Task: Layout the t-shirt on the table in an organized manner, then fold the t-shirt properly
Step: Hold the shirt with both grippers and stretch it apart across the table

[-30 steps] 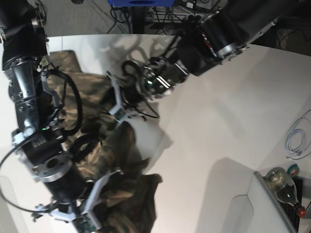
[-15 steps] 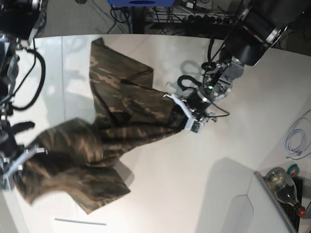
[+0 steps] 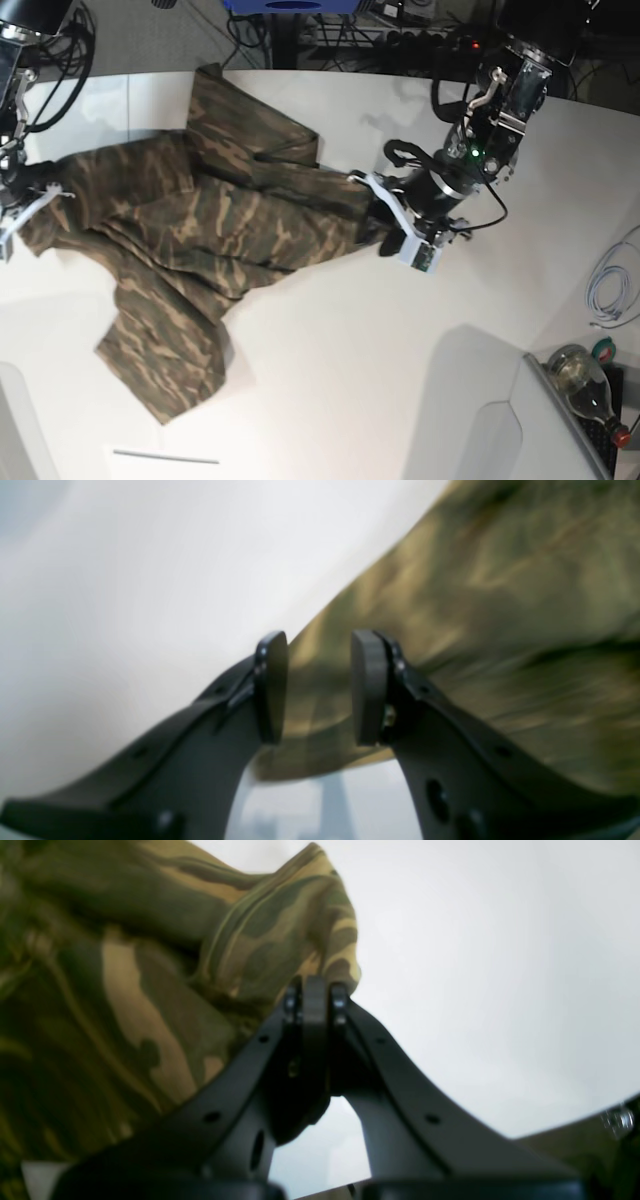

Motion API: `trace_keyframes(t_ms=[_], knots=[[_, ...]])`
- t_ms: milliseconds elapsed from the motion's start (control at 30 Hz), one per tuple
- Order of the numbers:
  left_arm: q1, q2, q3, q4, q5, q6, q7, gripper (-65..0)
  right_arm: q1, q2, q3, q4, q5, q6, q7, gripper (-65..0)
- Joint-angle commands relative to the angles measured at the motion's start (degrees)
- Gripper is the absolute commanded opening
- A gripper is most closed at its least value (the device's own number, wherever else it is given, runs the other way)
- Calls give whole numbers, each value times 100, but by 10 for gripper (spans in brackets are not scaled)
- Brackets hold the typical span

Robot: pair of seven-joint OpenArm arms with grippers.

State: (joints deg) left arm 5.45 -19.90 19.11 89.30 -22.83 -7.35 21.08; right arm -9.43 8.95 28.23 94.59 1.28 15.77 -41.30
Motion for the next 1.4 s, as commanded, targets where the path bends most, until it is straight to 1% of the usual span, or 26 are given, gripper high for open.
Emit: trace_keyframes(t_ms=[0,100,133,200,367,467,533,633,767,833,900,933,967,1000,1067,1100,1167,1233,1367], knots=[[101,-19,-26,218,10,28,24,-439,60,85,83,155,8,-34,293,-650],[250,324,1,517,10,28,59,-439,-20,85,127,348,8,-34,442,-650],[224,447,150,517,10,19,103,-439,-46,85,100,471,8,-34,451,-650],[57,535,651,411,10,19,147,-439,-37,85,83,708,8,-34,451,-650],[-559,553,2278,-2,2,19,147,-439,156,85,65,972,8,-34,416,-650],[-822,570,2963,-248,-16,19,147,-439,288,120,65,999,8,-34,416,-650],[-972,693,3315,-477,-25,19,138,-439,385,129,65,999,0,-25,416,-650],[-1130,1027,3535,-1110,-16,19,112,-439,508,129,56,999,0,-25,416,-650],[-1376,1625,3552,-2200,10,19,103,-439,596,129,56,999,0,-25,416,-650],[-1543,1819,3552,-2807,10,19,103,-439,596,129,56,999,0,-25,416,-650],[-1710,1871,3535,-3352,10,19,112,-439,596,138,56,999,-9,-25,416,-650],[-1772,1863,3517,-3545,10,19,112,-449,596,156,65,999,-18,-25,416,-650],[-1816,1845,3508,-3677,10,19,112,-477,596,261,74,999,-18,-25,416,-650],[-1860,1722,3500,-3730,10,19,112,-517,596,358,74,981,-9,-25,416,-650],[-1921,1370,3482,-3686,-7,19,112,-622,622,507,109,946,0,-25,416,-650],[-1930,1203,3394,-3633,-7,19,112,-650,684,560,118,937,0,-25,416,-650],[-1886,957,3007,-3536,-7,19,129,-650,737,577,127,788,-27,-25,416,-650],[-1851,781,2445,-3510,-7,19,129,-650,772,718,135,568,-18,-25,416,-650],[-1684,438,1249,-3457,2,19,120,-650,807,727,135,436,0,-25,416,-650]])
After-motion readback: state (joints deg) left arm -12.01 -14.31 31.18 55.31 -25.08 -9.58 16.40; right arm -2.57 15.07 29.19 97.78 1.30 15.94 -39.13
